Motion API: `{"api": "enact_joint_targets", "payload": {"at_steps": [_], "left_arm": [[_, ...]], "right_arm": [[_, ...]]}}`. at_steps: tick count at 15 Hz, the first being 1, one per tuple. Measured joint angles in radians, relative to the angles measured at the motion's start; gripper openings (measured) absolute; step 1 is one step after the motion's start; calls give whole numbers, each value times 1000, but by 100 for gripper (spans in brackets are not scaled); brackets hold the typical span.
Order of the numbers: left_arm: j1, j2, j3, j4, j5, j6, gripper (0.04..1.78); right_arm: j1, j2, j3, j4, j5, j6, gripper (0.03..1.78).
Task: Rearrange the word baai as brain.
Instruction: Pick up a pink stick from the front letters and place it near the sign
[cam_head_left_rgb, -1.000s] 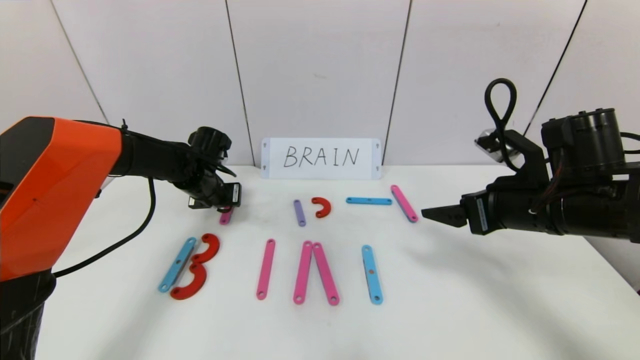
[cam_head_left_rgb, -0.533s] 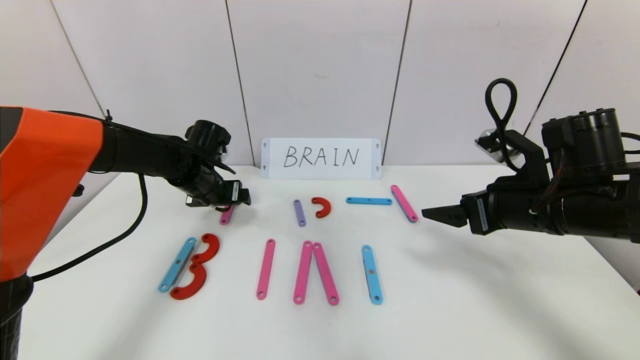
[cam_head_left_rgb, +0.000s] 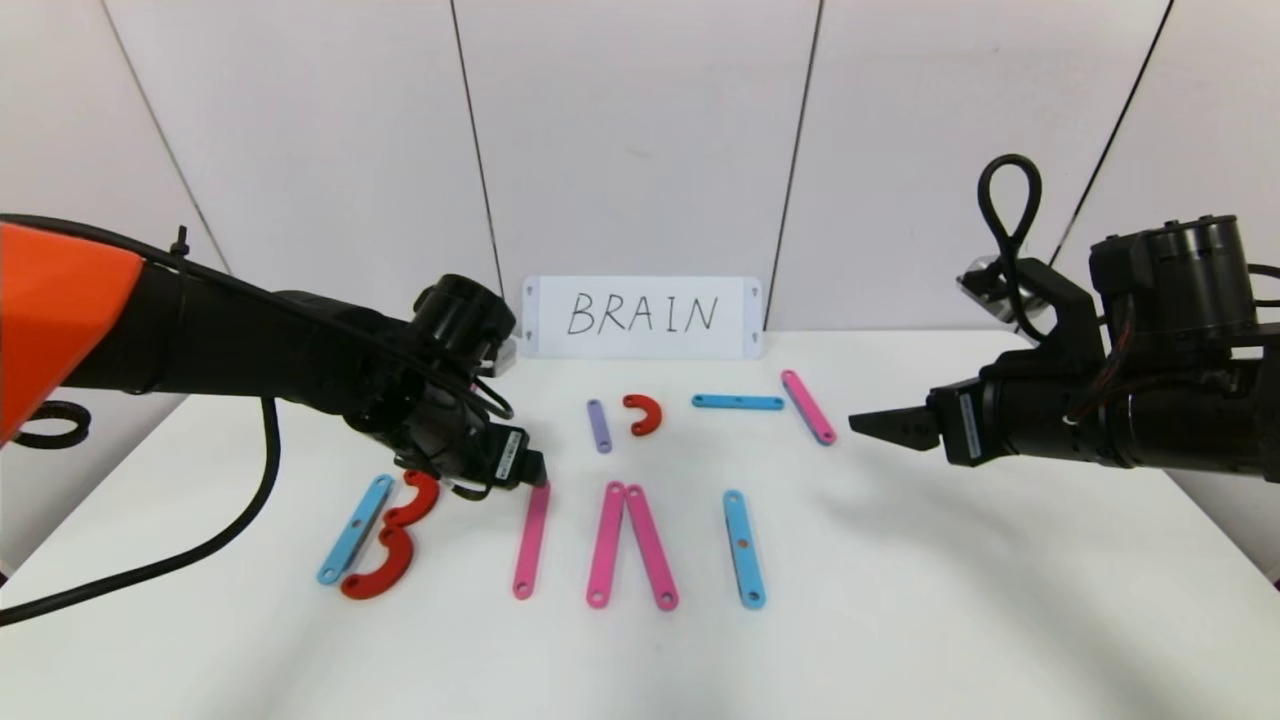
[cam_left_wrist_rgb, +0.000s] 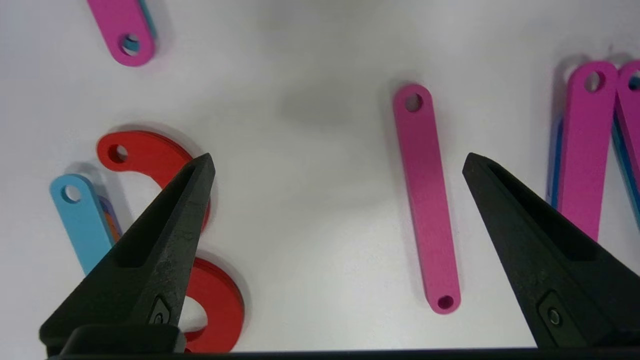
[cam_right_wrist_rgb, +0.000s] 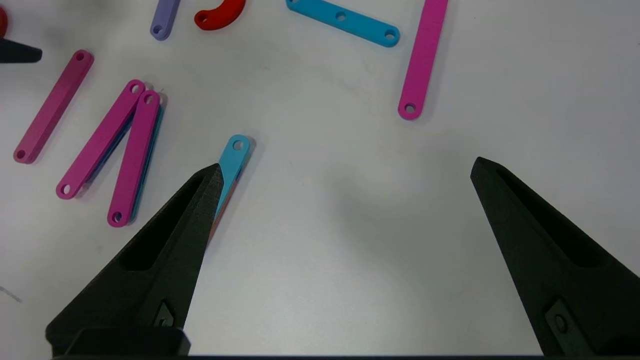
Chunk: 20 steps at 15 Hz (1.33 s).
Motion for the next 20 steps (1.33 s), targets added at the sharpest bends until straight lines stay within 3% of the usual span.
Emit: {"api": "enact_joint_targets", "payload": {"at_steps": [6, 16, 20], "left_arm": [[-89, -35, 91, -13, -9, -12, 174], [-89, 32, 69, -24, -21, -39, 173], [-87, 50, 60, -24, -21, -39, 141]], "right_arm": [[-3, 0, 0, 0, 0, 0, 173], [-2, 0, 2, 0, 0, 0, 173], [-2, 0, 3, 0, 0, 0, 173]]}}
